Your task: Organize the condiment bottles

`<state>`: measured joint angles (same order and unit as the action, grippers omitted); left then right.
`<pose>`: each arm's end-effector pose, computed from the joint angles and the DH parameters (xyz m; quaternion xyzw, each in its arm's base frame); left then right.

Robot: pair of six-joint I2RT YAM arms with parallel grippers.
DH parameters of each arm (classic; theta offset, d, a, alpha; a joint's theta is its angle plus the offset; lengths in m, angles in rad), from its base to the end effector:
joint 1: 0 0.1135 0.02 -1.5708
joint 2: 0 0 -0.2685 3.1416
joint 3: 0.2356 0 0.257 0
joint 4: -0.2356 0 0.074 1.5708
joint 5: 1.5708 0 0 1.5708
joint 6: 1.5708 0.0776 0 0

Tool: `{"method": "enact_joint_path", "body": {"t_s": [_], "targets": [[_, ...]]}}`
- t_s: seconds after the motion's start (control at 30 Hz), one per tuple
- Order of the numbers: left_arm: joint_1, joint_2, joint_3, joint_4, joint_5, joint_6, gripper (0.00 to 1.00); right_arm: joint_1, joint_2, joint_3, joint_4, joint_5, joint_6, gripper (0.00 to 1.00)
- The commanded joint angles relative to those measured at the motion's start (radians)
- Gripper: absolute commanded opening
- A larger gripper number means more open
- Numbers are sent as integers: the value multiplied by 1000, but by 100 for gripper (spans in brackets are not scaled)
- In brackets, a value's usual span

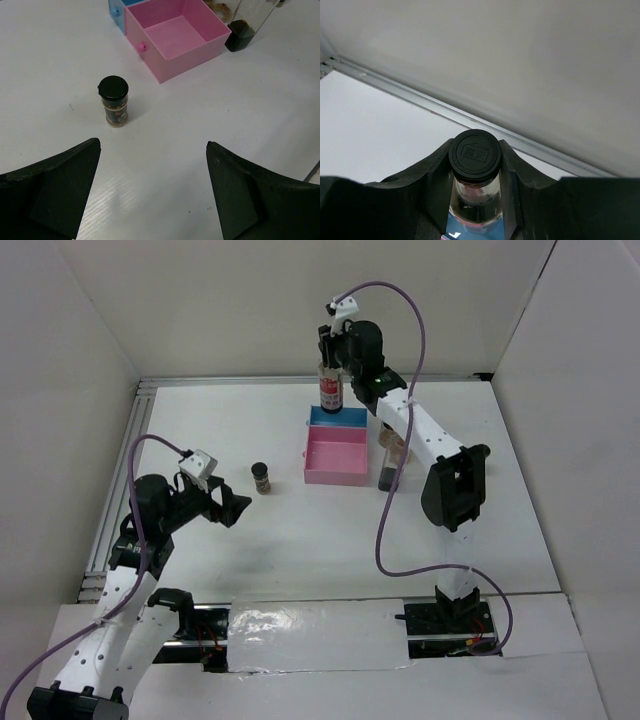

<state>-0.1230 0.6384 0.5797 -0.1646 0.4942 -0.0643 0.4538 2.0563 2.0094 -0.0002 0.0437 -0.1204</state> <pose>0.1902 -0.0606 0.2872 0.1748 0.7529 -0.2469 0.5844 0.4950 0.2377 0.3920 -0.1904 0.6981 0.0989 0.6832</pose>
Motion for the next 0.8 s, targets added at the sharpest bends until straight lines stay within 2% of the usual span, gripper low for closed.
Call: {"method": "enact_joint_path", "body": {"t_s": [0.0, 0.3, 0.53, 0.77], "targets": [[3, -9, -9, 23, -6, -17, 99, -1, -51, -1, 236, -27, 7, 0], [8, -11, -17, 30, -11, -17, 99, -10, -27, -6, 221, -47, 31, 0], [13, -3, -21, 34, -9, -12, 99, -14, -76, -138, 293, -61, 80, 0], [16, -2, -15, 34, -11, -9, 99, -29, -24, -115, 269, -88, 116, 0]]}}
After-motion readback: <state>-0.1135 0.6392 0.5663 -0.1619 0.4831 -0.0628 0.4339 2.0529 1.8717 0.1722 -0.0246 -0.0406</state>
